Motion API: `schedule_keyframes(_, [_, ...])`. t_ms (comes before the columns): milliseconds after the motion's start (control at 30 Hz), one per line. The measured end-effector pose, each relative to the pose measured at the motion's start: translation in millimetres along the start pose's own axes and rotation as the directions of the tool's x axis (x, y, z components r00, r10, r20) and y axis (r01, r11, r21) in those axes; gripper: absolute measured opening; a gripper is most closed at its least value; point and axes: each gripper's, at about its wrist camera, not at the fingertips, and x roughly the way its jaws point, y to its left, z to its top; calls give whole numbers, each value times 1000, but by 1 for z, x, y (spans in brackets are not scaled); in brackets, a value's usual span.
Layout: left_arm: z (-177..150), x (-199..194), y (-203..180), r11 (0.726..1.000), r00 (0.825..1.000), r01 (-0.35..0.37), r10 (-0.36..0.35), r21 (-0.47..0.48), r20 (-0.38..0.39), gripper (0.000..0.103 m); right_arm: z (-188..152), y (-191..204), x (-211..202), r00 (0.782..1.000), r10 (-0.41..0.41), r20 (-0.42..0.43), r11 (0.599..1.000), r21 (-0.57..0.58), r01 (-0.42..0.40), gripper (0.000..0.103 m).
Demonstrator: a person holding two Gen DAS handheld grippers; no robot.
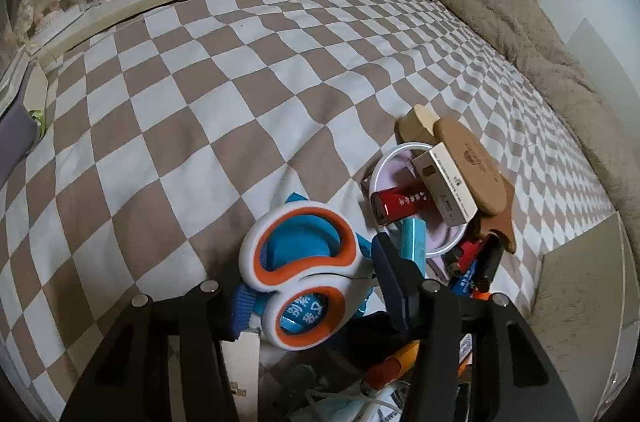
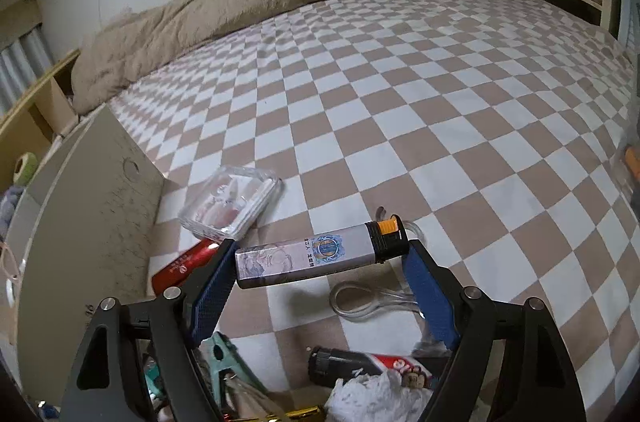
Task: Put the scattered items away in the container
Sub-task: 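Close left tool on white round item while right tool closes on white lighter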
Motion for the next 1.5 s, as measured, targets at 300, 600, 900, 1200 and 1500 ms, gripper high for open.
schedule_keyframes(300, [-1,-20,-16,994,994,99,-101,43,34,45,5,11,-19,997,66,48,998,14,-67,83])
schedule_keyframes(600, [-5,-31,-39,977,981,187,-191,104,29,9,7,32,-32,990,120,80,993,-11,-119,83])
schedule_keyframes(900, [-10,-36,-46,968,974,222,-225,115,14,9,5,38,-31,992,106,61,994,-17,-105,83])
schedule_keyframes(1200, [-16,-42,-54,966,978,201,-206,165,16,9,3,40,-30,992,114,54,993,-13,-114,83])
schedule_keyframes(1500, [-28,-29,-66,959,990,139,-134,245,-35,14,1,42,-27,992,121,32,993,-19,-120,83])
